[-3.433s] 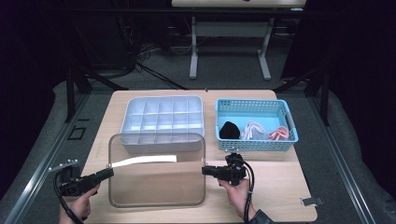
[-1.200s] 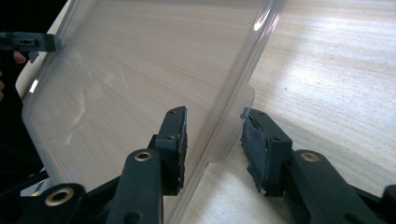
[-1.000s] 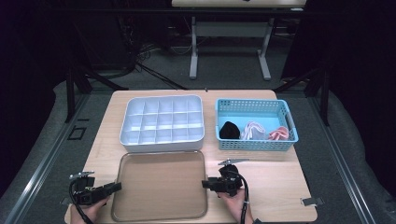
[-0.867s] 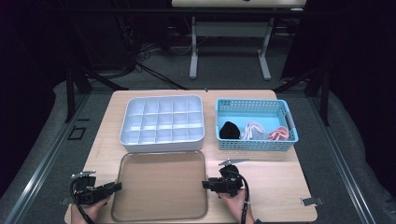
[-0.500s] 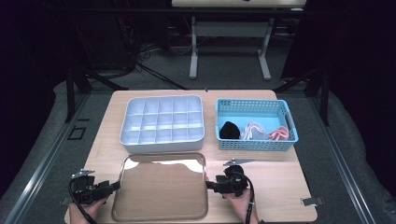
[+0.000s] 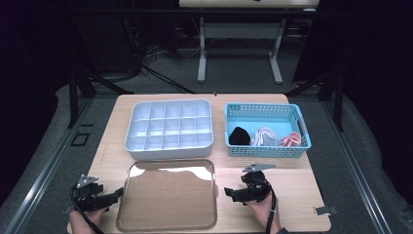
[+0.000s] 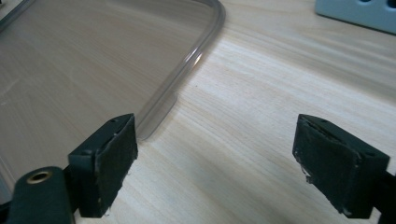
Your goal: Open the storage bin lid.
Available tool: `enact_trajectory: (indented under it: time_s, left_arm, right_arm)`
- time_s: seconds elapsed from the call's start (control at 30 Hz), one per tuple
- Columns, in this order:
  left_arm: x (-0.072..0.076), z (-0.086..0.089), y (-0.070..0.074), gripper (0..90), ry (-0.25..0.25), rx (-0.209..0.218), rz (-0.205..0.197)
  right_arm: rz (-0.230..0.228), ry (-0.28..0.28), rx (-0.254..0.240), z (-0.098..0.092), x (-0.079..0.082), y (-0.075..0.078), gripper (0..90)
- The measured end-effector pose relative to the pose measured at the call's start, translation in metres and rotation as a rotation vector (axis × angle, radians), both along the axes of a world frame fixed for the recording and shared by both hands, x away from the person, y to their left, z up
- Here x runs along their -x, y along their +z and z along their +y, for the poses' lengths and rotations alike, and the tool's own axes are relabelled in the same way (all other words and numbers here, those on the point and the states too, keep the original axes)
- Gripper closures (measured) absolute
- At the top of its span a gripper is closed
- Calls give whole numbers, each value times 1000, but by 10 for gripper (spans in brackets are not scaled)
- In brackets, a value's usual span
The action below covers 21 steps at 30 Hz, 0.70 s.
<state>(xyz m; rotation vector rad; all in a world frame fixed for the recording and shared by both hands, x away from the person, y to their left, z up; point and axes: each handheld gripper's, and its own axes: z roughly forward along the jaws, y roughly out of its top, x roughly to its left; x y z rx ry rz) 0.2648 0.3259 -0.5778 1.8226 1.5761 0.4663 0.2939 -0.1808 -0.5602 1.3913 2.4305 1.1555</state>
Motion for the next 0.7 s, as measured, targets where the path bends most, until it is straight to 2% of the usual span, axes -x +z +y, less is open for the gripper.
enact_trajectory:
  time_s: [0.13, 0.27, 0.33, 0.37, 0.4, 0.57, 0.7]
  left_arm:
    - [0, 2, -3, 154, 6, 14, 3]
    - [3, 0, -1, 148, 3, 18, -2]
    - [6, -4, 2, 144, -8, 19, -8]
    - [6, -4, 2, 142, -8, 19, -8]
    - [8, -8, 4, 137, -17, 19, -13]
    - [12, -21, 8, 112, -47, 8, -25]
    - [13, -28, 8, 101, -67, -3, -16]
  right_arm:
    - [10, -1, -3, -3, 0, 0, 156]
    - [25, 15, -11, 2, 0, -4, 249]
    - [39, 37, -19, 7, 0, -6, 341]
    - [39, 37, -19, 7, 0, -6, 341]
    - [54, 66, -22, 14, -1, -8, 421]
    - [81, 95, -27, 31, -2, -13, 495]
    - [89, 111, -43, 37, -3, -14, 535]
